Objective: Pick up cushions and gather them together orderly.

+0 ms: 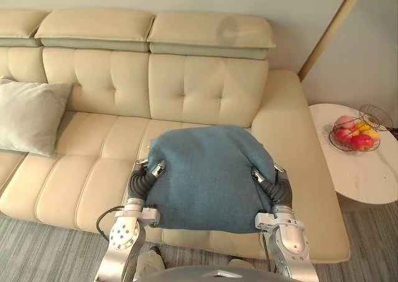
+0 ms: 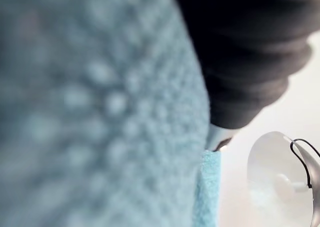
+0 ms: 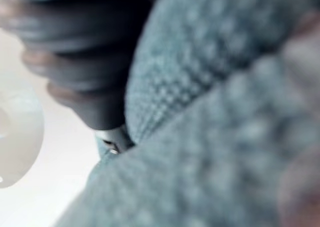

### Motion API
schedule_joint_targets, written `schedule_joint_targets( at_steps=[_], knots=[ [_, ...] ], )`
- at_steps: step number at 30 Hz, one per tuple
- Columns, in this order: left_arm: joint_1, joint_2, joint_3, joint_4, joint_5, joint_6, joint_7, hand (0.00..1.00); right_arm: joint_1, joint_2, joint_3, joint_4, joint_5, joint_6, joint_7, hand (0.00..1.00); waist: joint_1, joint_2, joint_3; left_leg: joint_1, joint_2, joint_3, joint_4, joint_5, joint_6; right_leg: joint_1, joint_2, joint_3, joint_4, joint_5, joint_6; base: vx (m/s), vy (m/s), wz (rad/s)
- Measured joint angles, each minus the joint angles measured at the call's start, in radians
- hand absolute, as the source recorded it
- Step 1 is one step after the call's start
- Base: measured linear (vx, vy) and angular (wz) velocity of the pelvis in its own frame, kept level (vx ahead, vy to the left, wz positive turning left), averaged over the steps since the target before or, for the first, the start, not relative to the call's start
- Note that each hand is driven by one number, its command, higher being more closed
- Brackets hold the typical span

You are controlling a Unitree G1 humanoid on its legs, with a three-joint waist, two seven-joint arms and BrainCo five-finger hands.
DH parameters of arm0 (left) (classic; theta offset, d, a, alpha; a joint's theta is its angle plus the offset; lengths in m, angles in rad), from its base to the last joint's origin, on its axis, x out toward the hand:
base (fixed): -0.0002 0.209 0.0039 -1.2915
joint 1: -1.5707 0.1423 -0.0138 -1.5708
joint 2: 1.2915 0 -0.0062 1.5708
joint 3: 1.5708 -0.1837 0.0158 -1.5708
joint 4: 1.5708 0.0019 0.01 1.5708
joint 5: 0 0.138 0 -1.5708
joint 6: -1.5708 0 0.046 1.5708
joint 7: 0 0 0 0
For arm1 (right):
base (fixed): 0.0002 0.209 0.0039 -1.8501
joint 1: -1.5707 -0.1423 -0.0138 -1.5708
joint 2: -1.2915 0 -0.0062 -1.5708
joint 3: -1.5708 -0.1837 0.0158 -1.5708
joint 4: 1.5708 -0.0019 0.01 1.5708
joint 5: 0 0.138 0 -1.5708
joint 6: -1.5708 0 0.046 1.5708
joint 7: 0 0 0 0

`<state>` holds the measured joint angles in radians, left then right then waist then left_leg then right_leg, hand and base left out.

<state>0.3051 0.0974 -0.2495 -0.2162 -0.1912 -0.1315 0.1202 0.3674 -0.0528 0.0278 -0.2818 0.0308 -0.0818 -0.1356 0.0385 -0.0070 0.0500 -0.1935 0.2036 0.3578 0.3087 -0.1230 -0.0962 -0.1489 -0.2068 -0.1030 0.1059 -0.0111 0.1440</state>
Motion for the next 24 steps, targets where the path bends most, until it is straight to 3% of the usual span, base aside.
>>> schedule_joint_targets(
  at_steps=[4, 8, 15, 19, 24],
  knots=[
    [-0.032, 0.001, -0.001, 0.028, 0.002, 0.0, 0.014, 1.0, -0.035, 0.0, 0.001, 0.033, -0.01, 0.0, -0.012, 1.0, -0.002, -0.006, 0.004, -0.04, 0.015, 0.017, 0.003, 0.006, -0.007, -0.033, 0.018, 0.023, -0.054, 0.056, 0.003, -0.06, -0.028, -0.22],
    [-0.135, 0.001, 0.011, 0.063, 0.021, 0.0, 0.073, 1.0, -0.132, 0.001, 0.007, 0.045, -0.037, 0.0, -0.048, 1.0, 0.007, -0.015, 0.009, -0.107, 0.015, 0.02, 0.018, 0.017, 0.0, -0.095, 0.018, 0.037, -0.058, 0.086, 0.005, -0.07, -0.002, -0.04],
    [-0.491, 0.019, 0.072, 0.139, 0.089, 0.0, 0.25, 1.0, -0.505, 0.006, 0.042, 0.176, -0.075, 0.0, -0.195, 1.0, 0.027, -0.02, 0.078, -0.247, 0.009, -0.009, 0.019, 0.074, 0.016, -0.241, 0.016, 0.032, -0.005, 0.105, 0.0, -0.14, -0.008, 0.11],
    [-0.861, 0.104, 0.09, 0.334, 0.097, 0.001, 0.35, 1.0, -0.823, 0.005, 0.028, 0.323, -0.079, 0.0, -0.324, 1.0, 0.026, -0.017, 0.116, -0.34, -0.02, -0.04, -0.055, 0.16, 0.025, -0.351, 0.003, 0.009, 0.014, 0.13, -0.002, -0.14, -0.011, 0.25],
    [-1.399, 0.268, 0.085, 0.611, 0.097, 0.001, 0.39, 1.0, -1.316, -0.002, -0.094, 0.518, -0.154, 0.0, -0.443, 1.0, 0.01, -0.006, 0.243, -0.396, -0.062, -0.065, -0.25, 0.328, 0.037, -0.431, 0.001, -0.016, -0.076, 0.225, -0.012, -0.13, -0.005, 0.21]
  ],
)
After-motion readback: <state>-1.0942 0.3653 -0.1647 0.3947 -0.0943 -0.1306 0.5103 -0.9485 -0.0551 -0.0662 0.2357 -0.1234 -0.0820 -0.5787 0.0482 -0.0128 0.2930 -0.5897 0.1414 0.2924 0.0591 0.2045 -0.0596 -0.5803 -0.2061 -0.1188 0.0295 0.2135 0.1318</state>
